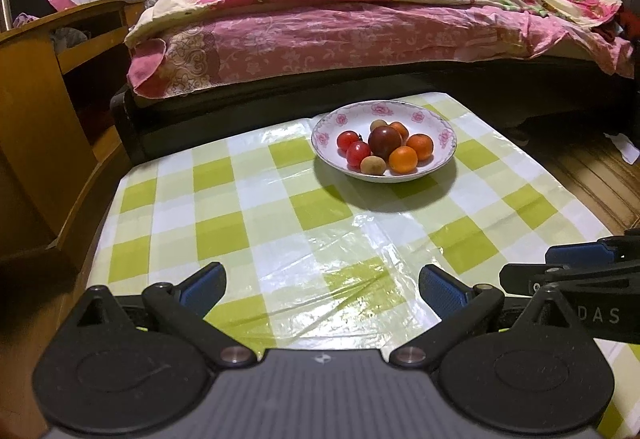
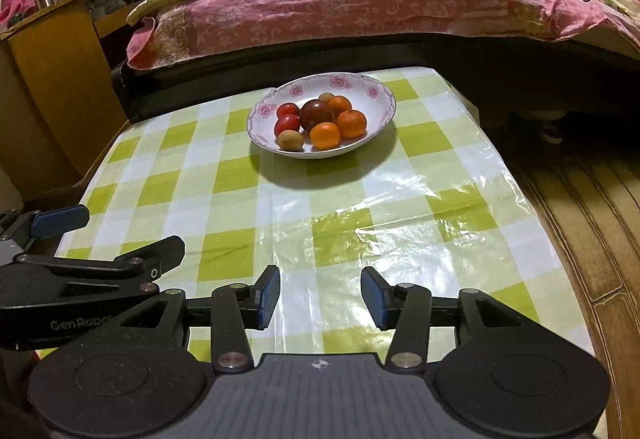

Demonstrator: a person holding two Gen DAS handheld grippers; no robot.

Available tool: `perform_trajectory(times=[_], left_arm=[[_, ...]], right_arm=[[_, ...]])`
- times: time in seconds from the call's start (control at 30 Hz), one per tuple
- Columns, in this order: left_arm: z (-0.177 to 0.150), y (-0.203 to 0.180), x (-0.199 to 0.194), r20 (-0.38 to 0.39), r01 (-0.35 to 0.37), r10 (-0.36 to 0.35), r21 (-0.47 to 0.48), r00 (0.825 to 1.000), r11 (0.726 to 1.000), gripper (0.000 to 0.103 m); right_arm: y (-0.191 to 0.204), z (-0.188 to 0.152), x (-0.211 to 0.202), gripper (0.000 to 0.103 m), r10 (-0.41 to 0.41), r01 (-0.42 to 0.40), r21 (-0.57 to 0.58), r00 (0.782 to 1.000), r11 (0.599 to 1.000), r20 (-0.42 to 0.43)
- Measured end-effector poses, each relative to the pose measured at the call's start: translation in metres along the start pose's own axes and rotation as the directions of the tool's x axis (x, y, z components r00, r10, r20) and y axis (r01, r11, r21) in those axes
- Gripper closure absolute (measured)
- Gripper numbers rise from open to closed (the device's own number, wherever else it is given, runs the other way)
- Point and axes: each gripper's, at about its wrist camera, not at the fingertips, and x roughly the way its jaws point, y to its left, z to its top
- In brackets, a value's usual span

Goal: Organize fruits

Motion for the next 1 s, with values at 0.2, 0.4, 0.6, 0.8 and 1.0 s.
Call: perform_trajectory(times=[0.2, 0.4, 0.6, 0.8, 1.0], left_arm=[[-0.004, -0.001, -0.004, 0.002, -0.002, 0.002, 0.001, 1.0, 1.0, 0.0], [-0.011, -0.002, -0.008, -0.007, -0.005, 0.005, 0.001, 1.0, 1.0, 0.0], [-0.015, -0.004, -0.008, -0.015, -0.012, 0.012, 0.007, 1.0, 1.0, 0.0], [-0.017, -0.006, -0.008, -0.011, -0.026, 0.026, 0.022, 1.0, 0.999, 0.0], [-0.018, -0.008, -0.008, -0.005, -0.036, 0.036, 0.035, 0.999, 0.999, 0.0]], right_arm=[[0.001, -0.005, -0.004, 0.061, 0.0, 0.0, 0.006, 1.0, 1.0, -0.003], [0.002, -0.01, -0.006, 0.061, 0.0, 0.0, 0.013, 1.0, 1.0, -0.012], [0.002, -0.014, -0.007, 0.061, -0.001, 0.001, 0.01, 1.0, 1.0, -0.021], [0.001, -0.015, -0.006, 0.061, -0.002, 0.002, 0.01, 1.0, 1.0, -0.022], [0.001, -0.016, -0.005, 0.061, -0.003, 0.004, 0.01, 1.0, 1.0, -0.026]])
